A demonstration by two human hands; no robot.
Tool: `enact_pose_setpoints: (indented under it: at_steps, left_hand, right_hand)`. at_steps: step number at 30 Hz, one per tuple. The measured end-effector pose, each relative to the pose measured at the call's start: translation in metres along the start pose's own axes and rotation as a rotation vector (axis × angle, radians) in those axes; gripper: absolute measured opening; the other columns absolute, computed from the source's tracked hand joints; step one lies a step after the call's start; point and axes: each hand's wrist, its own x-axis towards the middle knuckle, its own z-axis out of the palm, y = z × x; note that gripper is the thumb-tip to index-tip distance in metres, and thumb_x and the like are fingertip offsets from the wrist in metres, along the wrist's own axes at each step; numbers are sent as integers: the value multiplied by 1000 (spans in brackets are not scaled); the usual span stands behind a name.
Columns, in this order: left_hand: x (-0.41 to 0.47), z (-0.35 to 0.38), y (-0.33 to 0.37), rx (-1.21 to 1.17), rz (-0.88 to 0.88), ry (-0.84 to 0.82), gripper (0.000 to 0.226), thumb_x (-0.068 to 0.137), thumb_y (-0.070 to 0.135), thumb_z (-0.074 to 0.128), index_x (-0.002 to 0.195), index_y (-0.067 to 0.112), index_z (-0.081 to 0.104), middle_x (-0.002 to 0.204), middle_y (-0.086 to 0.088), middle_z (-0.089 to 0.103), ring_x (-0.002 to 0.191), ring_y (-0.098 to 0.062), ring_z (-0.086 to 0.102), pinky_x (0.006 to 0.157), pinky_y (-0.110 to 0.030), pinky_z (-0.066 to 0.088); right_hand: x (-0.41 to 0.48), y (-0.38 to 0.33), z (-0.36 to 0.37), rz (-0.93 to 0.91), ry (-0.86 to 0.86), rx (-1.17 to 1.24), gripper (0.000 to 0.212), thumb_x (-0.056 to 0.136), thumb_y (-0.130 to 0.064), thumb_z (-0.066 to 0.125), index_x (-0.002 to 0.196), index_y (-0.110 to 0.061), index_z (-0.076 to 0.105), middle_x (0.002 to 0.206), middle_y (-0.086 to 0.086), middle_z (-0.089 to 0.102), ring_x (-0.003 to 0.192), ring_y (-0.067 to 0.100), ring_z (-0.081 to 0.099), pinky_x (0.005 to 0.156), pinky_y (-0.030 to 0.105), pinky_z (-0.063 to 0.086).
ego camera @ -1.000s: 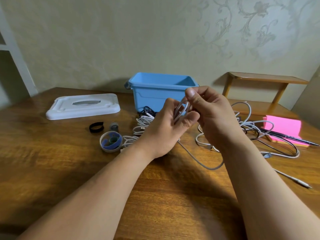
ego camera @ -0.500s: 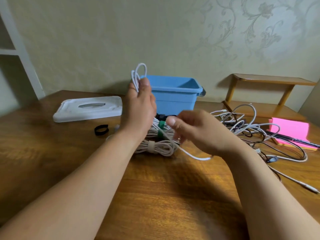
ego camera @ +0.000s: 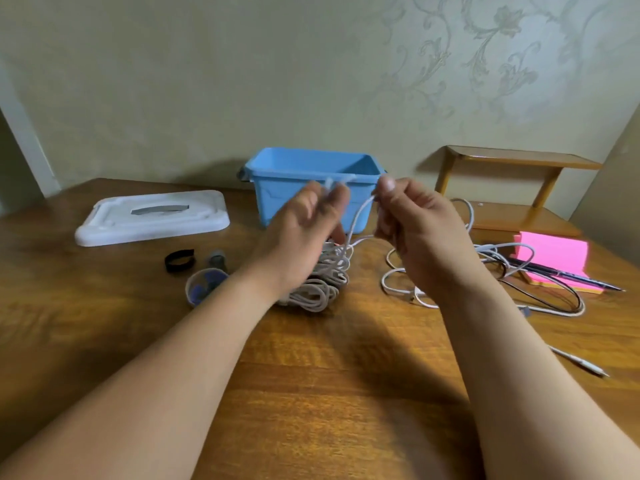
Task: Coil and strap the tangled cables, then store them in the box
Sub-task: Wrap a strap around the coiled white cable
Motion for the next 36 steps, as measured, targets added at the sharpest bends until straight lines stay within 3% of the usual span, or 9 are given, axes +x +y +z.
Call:
enact_pose_setpoints:
  at_steps: [4, 9, 11, 14, 17, 20, 24, 29, 36]
  left_hand:
    - [-6, 15, 11, 153, 21, -108, 31, 105, 43, 63, 96, 14, 63, 71, 3, 62, 67, -8, 60, 67, -27, 49]
    - [2, 8, -3, -204, -116, 184, 23, 114, 34, 49, 104, 17, 61, 68, -2, 66, 72, -27, 72, 81, -49, 60]
    - [5, 4, -5, -363, -147, 290, 21, 116, 26, 45, 109, 9, 55, 63, -3, 54, 58, -26, 63, 64, -36, 58]
    - [3, 7, -6, -375, -165, 266, 24, 110, 38, 56, 108, 14, 55, 64, 2, 46, 53, -14, 46, 56, -27, 45]
    - [2, 15, -8, -392, -177, 154, 52, 97, 54, 72, 118, 8, 58, 92, -11, 73, 83, -23, 73, 81, -38, 61]
    - [1, 18, -9, -461, -206, 156, 46, 104, 41, 68, 123, 0, 59, 111, -18, 77, 109, -29, 75, 101, -46, 59]
    - [6, 14, -9, -505, -225, 296, 23, 111, 28, 57, 112, 5, 61, 90, -6, 74, 90, -19, 74, 85, -37, 59]
    - [10, -5, -7, -737, -268, 453, 25, 114, 32, 49, 98, 14, 52, 67, -2, 52, 64, -22, 62, 63, -36, 59]
    - [11, -14, -6, -672, -204, 404, 28, 115, 39, 46, 99, 16, 48, 66, 3, 39, 48, -10, 27, 44, -24, 27]
  right_hand:
    - [3, 4, 0, -22, 105, 63, 28, 90, -44, 77, 76, -22, 71, 66, 2, 49, 64, 14, 43, 65, 30, 42]
    - [-1, 6, 8, -52, 102, -340, 16, 105, -28, 67, 97, -14, 70, 82, -1, 77, 69, 11, 67, 71, 33, 57]
    - [-4, 13, 12, -82, 89, -651, 12, 103, -30, 68, 95, -22, 71, 83, -6, 77, 75, 13, 71, 77, 42, 60]
    - [-10, 15, 23, -131, 115, -700, 8, 102, -29, 70, 96, -24, 73, 79, -7, 75, 75, 13, 69, 73, 40, 57]
    - [-16, 14, 36, -171, 50, -607, 7, 101, -18, 69, 101, -21, 75, 78, -10, 74, 72, 9, 69, 69, 30, 53]
    - [-18, 17, 45, -203, -3, -659, 11, 99, -14, 68, 109, -18, 73, 86, -5, 74, 81, 19, 70, 75, 45, 58]
    - [-20, 17, 48, -155, -10, -718, 22, 94, -20, 78, 101, -21, 58, 95, -14, 72, 83, 4, 67, 74, 27, 55]
    - [-17, 17, 38, -196, -81, -959, 18, 93, -25, 77, 103, -24, 62, 100, -14, 74, 94, 19, 69, 85, 44, 55]
    - [-13, 24, 30, -325, 20, -1220, 18, 85, -14, 67, 95, -29, 71, 90, -10, 69, 85, 22, 63, 86, 40, 39]
